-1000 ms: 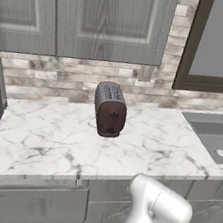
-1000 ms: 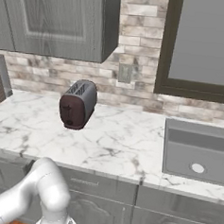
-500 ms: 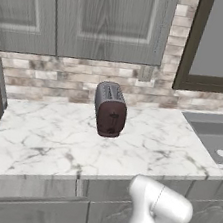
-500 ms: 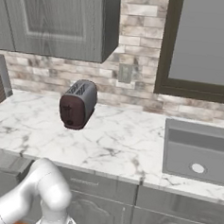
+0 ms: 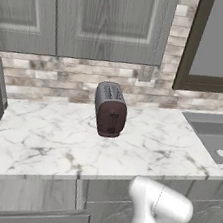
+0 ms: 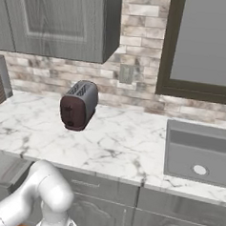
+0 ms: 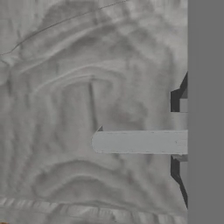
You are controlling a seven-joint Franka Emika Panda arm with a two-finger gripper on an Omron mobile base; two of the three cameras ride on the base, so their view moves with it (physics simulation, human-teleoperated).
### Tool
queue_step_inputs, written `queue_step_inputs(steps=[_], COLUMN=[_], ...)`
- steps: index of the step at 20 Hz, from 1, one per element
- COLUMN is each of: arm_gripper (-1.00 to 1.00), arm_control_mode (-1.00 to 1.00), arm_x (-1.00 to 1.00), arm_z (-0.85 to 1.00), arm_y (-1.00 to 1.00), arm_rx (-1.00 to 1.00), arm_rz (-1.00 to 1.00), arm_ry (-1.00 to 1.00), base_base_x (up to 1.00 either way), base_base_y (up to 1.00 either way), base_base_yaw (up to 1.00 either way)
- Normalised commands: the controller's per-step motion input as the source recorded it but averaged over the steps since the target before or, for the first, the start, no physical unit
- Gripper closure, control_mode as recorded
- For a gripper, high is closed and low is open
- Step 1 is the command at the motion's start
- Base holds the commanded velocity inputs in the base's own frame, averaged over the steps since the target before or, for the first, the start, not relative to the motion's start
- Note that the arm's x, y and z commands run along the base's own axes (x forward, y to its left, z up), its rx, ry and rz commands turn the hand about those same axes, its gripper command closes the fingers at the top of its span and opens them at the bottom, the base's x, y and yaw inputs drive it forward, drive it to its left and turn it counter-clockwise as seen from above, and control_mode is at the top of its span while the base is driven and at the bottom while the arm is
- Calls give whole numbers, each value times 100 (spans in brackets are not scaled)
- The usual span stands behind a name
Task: Take the tongs from the drawer on the left and place them on the dining counter next to the tray containing the kebab skewer.
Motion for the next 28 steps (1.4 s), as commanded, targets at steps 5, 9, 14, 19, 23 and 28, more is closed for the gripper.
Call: queue_step_inputs(steps=[5,9,14,19,23,28], arm_gripper=[100,100,100,100,-100,-100], arm_control_mode=[-100,-100,-100,-100,-100,-100], arm_x=[-50,-49,-45,-3,0,-14], arm_z=[0,0,0,0,0,0], arm_y=[0,0,0,0,0,0], arm_rx=[0,0,0,0,0,0], arm_rz=[0,0,0,0,0,0], arm_ry=[-10,-11,-10,-2,0,0], base_base_x=[0,0,0,0,0,0], base_base_y=[0,0,0,0,0,0], base_base_yaw=[0,0,0,0,0,0])
